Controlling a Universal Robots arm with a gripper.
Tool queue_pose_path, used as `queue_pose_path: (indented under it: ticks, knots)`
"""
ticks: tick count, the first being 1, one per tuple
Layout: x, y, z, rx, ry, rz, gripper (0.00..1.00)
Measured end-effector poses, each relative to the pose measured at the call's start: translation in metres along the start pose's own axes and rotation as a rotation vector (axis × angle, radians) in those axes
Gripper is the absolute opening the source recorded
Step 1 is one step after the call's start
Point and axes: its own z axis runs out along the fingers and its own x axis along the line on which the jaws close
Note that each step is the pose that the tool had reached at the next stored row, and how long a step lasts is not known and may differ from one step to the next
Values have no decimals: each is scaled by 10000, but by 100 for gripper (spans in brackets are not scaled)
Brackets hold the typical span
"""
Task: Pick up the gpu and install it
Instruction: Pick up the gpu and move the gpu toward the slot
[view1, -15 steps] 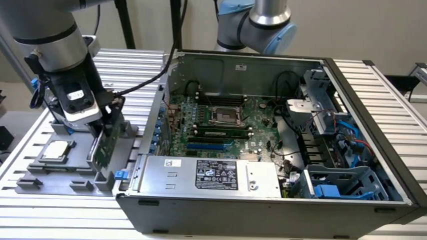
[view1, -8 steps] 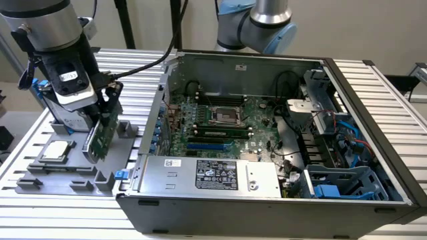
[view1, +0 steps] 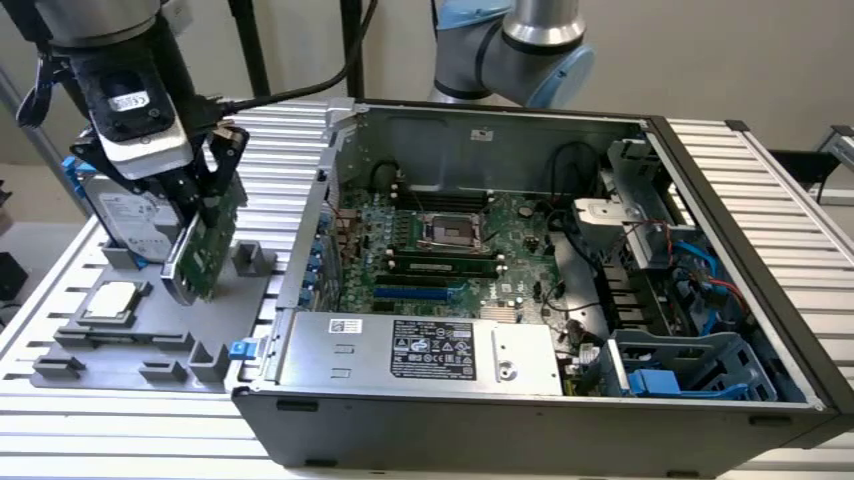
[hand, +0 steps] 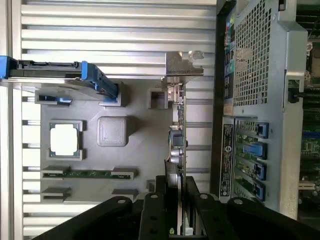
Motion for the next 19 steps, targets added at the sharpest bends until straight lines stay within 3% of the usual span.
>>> queue_pose_path:
  ticks: [4,19]
  knots:
    - [-140,5,-178,-2,7,-5,27]
    - [-837,25,-808,-87,91,-21,27]
